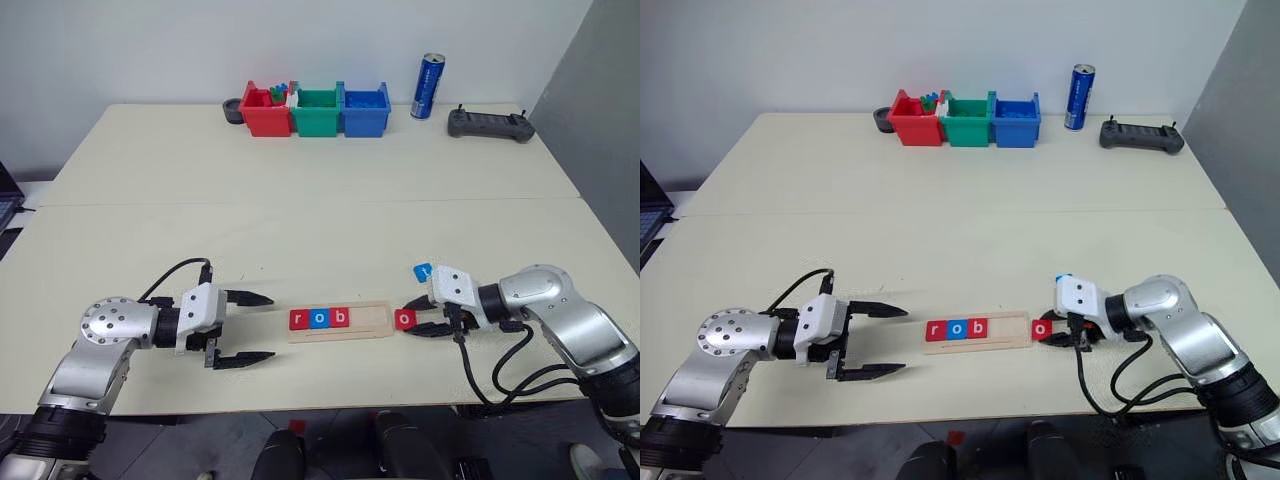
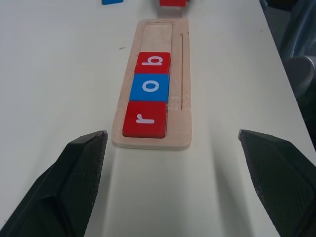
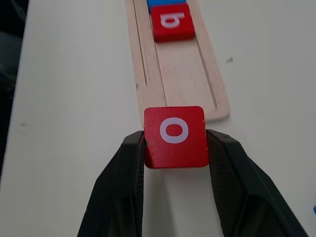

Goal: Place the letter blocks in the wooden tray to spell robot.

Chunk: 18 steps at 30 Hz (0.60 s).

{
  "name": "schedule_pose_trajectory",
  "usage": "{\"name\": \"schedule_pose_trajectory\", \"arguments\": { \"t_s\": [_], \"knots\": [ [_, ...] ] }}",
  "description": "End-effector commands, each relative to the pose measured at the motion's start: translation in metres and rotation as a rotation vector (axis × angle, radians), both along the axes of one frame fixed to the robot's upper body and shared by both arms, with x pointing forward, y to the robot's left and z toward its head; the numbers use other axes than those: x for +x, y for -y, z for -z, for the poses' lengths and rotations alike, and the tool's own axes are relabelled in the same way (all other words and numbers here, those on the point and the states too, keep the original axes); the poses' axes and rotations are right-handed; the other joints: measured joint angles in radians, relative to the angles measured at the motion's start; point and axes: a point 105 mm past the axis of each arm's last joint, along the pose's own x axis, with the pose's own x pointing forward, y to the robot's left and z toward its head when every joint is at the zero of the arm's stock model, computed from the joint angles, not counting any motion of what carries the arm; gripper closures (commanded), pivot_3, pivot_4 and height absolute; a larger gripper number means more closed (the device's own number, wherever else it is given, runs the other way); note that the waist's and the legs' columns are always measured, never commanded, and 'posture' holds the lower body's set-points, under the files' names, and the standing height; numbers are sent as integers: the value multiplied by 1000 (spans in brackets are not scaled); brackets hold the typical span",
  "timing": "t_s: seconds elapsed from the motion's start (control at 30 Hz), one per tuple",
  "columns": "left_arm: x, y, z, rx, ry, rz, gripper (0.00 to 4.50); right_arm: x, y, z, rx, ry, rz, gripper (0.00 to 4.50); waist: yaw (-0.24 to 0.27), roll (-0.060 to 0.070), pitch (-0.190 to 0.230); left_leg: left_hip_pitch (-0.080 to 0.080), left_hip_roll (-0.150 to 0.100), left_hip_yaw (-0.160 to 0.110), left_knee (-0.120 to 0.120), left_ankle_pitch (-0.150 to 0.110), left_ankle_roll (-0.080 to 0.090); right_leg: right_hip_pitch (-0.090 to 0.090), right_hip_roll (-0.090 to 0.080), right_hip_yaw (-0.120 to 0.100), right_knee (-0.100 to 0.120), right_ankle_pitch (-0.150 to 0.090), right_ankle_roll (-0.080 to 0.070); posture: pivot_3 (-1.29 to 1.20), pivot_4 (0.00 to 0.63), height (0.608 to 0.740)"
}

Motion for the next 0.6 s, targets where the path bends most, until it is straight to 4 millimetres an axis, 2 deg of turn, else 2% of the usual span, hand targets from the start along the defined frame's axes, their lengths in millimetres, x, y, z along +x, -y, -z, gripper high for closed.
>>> {"name": "schedule_pose_trajectory", "arguments": {
  "t_s": [0.03,0.13,0.23,0.6],
  "knots": [
    [0,-2,-8,9,45,4,0,-9,-21,-13,33,25,-26,3068,0,0,0,0,0,0,0,0,0,0,0,0,0,0,0,0,150,740],
    [1,5,-11,5,53,18,0,-10,-39,-9,31,20,-27,3068,-1,0,0,0,0,0,0,0,0,0,0,0,0,0,0,0,150,740],
    [2,15,-16,-2,63,37,0,0,-48,-2,22,21,1,3068,-1,0,0,0,0,0,0,0,0,0,0,0,0,0,0,0,150,740],
    [6,19,-23,-8,68,34,0,21,-51,2,-12,55,37,3068,1,0,0,0,0,0,0,0,0,-1,0,-1,0,0,0,0,150,740]
  ]
}}
